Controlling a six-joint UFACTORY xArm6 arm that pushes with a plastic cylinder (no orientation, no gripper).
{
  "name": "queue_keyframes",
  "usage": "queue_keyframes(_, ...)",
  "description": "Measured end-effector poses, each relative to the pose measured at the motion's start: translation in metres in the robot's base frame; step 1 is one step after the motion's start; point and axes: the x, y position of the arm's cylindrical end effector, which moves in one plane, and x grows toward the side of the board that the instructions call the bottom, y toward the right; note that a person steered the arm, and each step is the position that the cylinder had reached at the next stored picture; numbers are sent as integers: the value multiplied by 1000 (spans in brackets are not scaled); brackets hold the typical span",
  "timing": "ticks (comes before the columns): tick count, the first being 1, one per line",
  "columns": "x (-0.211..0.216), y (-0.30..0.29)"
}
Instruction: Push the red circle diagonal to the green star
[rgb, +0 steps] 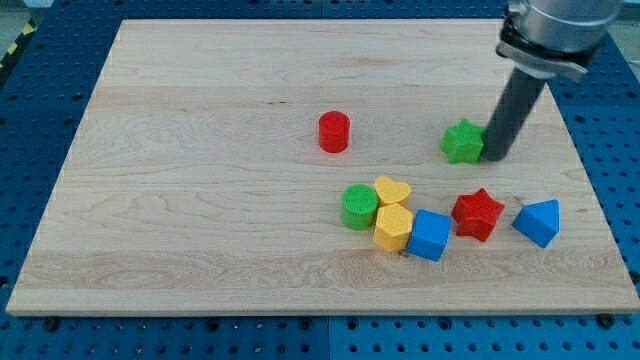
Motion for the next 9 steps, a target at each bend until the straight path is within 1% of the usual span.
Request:
queue_keyframes(1, -15, -34)
queue_keyframes(2, -12, -55)
queue_keyframes(3, 14, -47)
queue_keyframes(4, 19, -85)
queue_keyframes(5, 19, -163)
queue_keyframes(6, 19, -185)
queue_keyframes(9, 19, -172)
